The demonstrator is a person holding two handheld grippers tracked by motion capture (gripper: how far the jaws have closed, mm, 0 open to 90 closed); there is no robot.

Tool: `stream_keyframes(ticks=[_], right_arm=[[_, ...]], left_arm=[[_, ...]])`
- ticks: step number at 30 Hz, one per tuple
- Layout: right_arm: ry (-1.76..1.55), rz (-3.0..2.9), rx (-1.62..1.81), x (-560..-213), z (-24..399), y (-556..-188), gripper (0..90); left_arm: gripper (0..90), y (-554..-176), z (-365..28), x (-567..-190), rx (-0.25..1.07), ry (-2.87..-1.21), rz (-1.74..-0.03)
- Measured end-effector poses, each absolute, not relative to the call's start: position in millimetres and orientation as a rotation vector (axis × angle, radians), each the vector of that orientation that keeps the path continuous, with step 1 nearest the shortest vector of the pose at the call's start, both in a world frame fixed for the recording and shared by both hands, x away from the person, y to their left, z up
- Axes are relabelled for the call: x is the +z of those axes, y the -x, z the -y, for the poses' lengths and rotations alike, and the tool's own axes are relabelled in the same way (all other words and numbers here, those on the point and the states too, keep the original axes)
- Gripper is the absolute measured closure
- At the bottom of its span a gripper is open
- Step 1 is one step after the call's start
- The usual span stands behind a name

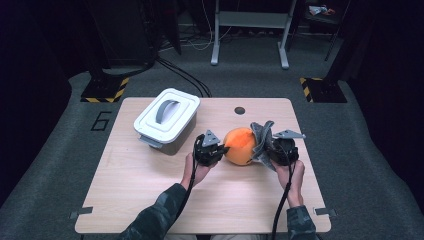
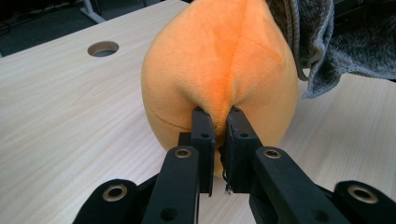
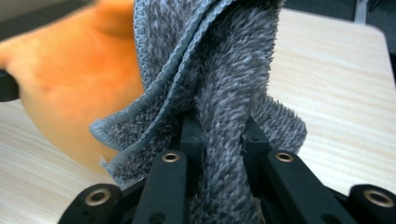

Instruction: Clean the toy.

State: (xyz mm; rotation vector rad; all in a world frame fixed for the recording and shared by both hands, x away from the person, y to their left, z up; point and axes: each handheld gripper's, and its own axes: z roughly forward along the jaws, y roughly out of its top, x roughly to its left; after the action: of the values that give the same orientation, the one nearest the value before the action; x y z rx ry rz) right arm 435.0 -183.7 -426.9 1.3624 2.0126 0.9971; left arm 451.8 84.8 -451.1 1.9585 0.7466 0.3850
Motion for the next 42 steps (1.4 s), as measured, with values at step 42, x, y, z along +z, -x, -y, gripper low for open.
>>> stream_keyframes(ticks=[42], right_arm=[[-1.289, -2.032, 1.000, -404.7, 162.4, -435.4, 76.6]], left_arm=[[83.9, -453.0, -61.6, -440.8, 0.401, -2.029, -0.617]])
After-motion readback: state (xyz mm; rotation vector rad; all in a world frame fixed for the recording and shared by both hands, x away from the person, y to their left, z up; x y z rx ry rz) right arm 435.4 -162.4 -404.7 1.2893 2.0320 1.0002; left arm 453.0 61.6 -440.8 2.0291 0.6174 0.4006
